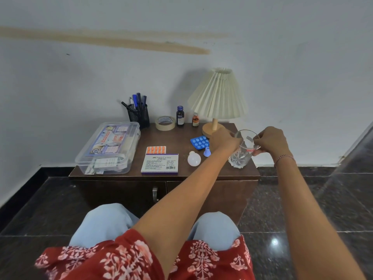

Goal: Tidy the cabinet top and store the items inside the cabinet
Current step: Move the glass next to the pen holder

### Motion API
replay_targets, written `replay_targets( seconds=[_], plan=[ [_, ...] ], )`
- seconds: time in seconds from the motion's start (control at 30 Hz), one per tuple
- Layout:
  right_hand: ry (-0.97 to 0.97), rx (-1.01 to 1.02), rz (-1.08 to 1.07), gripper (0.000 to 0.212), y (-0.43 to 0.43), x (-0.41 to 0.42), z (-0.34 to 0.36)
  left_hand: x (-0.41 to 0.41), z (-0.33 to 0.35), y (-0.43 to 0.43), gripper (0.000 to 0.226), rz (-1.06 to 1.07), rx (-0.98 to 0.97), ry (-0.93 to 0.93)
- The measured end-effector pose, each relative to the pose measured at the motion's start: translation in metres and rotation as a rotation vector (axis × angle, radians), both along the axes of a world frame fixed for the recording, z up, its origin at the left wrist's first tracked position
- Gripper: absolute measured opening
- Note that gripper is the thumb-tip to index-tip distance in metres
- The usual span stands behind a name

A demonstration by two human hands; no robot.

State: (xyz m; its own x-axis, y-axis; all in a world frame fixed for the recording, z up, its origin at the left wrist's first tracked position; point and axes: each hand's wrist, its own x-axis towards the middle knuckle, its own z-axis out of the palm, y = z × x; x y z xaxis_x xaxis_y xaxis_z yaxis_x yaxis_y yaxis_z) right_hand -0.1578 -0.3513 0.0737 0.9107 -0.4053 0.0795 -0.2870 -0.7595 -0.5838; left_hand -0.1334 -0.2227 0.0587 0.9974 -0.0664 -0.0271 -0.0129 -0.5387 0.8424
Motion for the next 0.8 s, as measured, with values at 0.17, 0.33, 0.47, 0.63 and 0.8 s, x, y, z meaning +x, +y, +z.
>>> replay_targets(
  seconds=[0.17,0.33,0.47,0.63,0.8],
  plan=[
    [-0.053,-0.096,-0.027,0.022,0.020,-0.012,0.002,-0.007,-0.007,0.015,0.035,0.021,-0.043,0.048],
    [-0.098,-0.085,-0.032,0.025,0.031,-0.028,0.001,-0.015,-0.002,0.023,0.033,-0.005,-0.032,0.030],
    [-0.161,-0.100,-0.044,0.026,0.040,-0.039,0.008,-0.021,0.004,0.031,0.028,-0.025,-0.057,0.003],
    [-0.159,-0.106,-0.010,0.026,0.059,-0.039,0.032,-0.023,0.025,0.061,0.028,-0.066,-0.112,-0.088],
    [-0.130,-0.009,0.069,0.021,0.095,-0.029,0.050,-0.018,0.041,0.108,0.029,-0.034,-0.035,-0.183]
  ],
)
